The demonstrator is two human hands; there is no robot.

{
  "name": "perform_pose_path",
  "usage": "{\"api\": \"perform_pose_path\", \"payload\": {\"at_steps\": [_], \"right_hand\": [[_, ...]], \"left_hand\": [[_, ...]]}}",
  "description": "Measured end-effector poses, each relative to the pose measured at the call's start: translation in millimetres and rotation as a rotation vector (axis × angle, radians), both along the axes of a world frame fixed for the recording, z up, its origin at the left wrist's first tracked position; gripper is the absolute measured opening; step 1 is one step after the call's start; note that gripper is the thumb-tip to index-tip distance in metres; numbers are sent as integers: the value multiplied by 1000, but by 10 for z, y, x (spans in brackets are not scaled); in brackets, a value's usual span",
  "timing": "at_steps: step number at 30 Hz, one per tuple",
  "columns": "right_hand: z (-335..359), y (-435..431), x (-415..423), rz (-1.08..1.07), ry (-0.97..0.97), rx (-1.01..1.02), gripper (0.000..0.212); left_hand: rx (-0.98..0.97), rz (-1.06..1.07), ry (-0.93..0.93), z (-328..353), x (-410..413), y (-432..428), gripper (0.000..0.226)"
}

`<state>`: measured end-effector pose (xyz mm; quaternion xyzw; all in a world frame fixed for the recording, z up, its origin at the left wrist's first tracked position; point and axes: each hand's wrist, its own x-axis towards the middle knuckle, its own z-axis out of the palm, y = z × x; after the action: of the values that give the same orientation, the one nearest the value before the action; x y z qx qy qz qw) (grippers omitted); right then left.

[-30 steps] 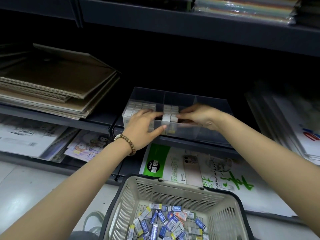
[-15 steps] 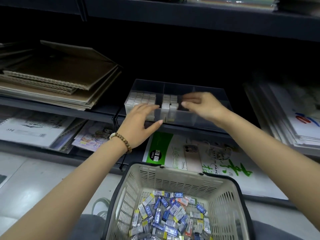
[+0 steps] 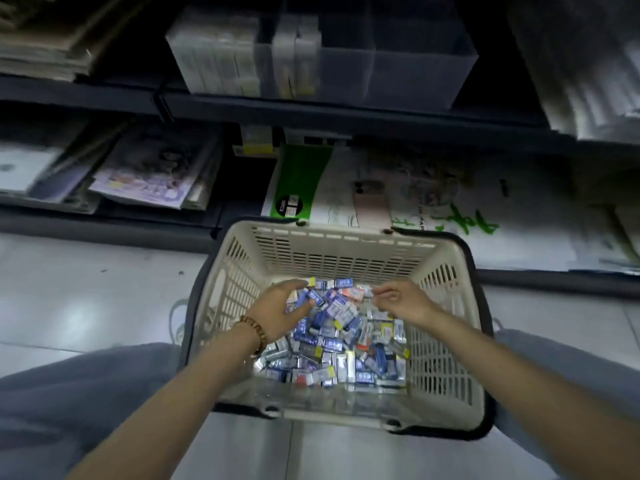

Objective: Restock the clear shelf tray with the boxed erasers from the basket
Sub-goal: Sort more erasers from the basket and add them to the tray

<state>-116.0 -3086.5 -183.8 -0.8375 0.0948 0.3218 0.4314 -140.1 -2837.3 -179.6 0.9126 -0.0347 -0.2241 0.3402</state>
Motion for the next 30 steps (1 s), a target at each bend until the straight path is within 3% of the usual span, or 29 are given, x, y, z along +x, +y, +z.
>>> {"api": "perform_pose_path", "payload": {"at_steps": [4,10,13,18,22,24,26,28,30], "right_hand": [[-717,-170,-233,-183,174,-35,40],[-1251,-307,-271,-202,84,-126,53],[-1378,-287,-205,-106,9,-157,59],[-1575,-288,-198,131,-41,-372,64],[-1597,-270,-216,133,-90,-397,59],[-1605,-278,-217,58,-117,-340,46],[-1618,-283,-236,76,-174,-345,29],[-1628,-287,-260,139,-237,-380,23],[-1621,-276,-244,121,-248,-352,26]], "left_hand": [[24,49,232,-634,-127,-32,51],[-47,45,390,-1198,-4,-426,51],[-92,63,436,-1355,110,-735,51],[-28,54,311,-1578,228,-981,57],[11,80,302,-1648,219,-1074,40],[7,73,340,-1647,188,-1093,34],[6,83,367,-1665,154,-1046,45],[-119,179,438,-1661,114,-956,53],[-296,295,501,-1627,86,-860,39]]}}
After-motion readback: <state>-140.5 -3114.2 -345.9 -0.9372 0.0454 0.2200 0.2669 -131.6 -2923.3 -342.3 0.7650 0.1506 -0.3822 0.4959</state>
